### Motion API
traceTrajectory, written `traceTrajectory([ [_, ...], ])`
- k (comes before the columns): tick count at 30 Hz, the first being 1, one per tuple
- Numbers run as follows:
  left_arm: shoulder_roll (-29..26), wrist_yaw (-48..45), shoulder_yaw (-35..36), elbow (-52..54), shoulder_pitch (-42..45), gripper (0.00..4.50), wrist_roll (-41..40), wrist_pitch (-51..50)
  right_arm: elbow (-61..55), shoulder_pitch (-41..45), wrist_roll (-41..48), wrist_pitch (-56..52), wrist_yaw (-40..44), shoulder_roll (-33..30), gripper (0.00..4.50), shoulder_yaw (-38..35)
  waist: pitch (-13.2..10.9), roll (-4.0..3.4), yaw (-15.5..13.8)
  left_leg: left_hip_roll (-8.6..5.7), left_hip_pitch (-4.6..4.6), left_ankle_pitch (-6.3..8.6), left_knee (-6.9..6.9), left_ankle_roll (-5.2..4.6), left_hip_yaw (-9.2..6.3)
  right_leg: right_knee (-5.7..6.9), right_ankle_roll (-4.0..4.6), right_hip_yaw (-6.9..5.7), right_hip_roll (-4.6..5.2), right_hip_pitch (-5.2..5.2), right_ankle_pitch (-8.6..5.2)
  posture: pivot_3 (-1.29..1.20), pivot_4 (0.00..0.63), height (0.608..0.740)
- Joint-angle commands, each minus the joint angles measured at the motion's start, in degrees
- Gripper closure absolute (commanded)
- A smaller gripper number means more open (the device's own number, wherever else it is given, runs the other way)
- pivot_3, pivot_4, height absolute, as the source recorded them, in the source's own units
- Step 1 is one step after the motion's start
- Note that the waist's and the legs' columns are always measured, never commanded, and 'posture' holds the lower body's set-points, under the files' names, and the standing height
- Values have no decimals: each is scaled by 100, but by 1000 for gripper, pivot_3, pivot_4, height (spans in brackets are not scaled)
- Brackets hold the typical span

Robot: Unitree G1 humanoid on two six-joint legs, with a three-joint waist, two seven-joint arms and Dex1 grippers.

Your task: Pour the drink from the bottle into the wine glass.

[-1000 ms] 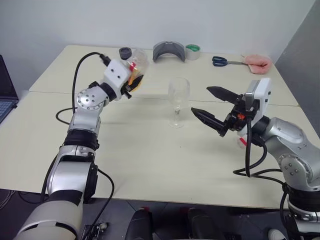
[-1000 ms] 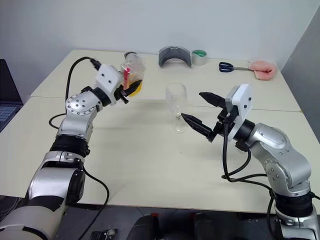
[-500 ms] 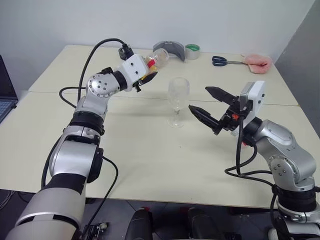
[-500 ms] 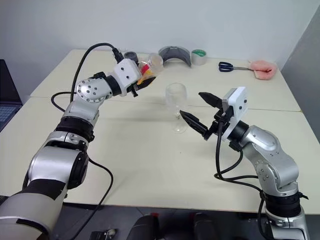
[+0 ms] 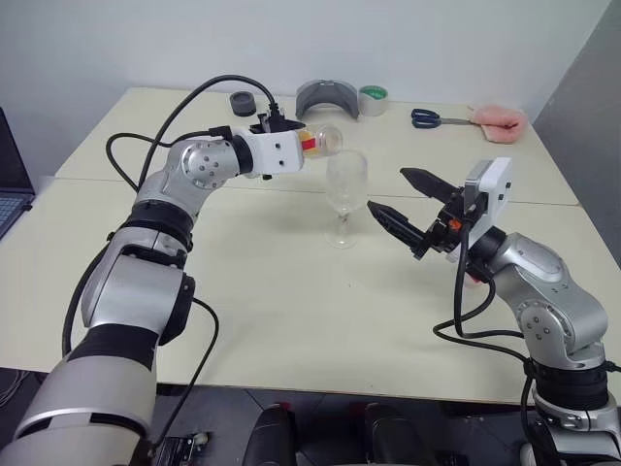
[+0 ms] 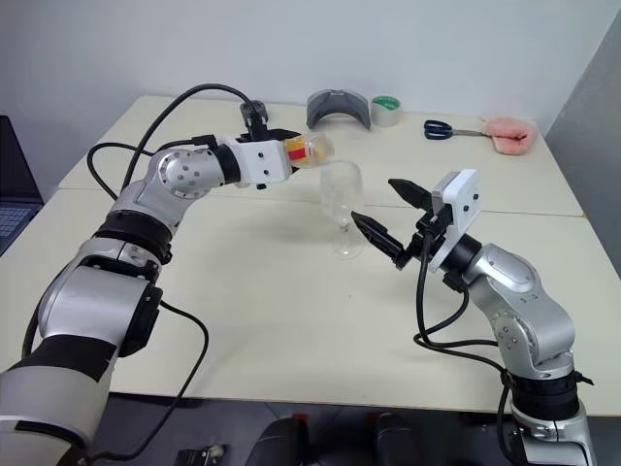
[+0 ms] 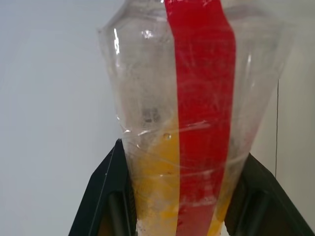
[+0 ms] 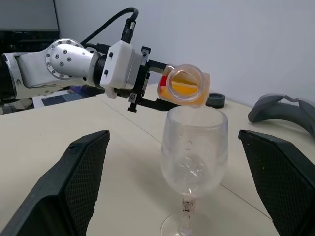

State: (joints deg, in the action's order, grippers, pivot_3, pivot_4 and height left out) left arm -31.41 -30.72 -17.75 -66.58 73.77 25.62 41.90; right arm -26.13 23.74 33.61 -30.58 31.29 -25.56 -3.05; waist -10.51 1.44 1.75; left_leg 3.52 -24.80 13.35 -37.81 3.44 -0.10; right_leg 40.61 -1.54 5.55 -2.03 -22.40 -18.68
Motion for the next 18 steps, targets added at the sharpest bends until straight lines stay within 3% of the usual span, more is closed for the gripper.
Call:
traceTrajectory([
  [1, -151, 318, -61, 23, 340, 2775, 188, 166, -122, -4, -41, 191, 45, 13, 0, -40, 0, 0, -2, 0, 0, 0, -1, 0, 0, 0, 0, 0, 0, 0, 0, 0, 150, 740],
  [18, -66, 979, -384, -256, 830, 2775, 710, 279, -85, -20, -156, 272, 51, 85, 0, -11, 0, 0, 0, -1, 1, 0, -3, 1, 2, 10, 0, 1, 1, -1, 0, 0, 150, 740],
])
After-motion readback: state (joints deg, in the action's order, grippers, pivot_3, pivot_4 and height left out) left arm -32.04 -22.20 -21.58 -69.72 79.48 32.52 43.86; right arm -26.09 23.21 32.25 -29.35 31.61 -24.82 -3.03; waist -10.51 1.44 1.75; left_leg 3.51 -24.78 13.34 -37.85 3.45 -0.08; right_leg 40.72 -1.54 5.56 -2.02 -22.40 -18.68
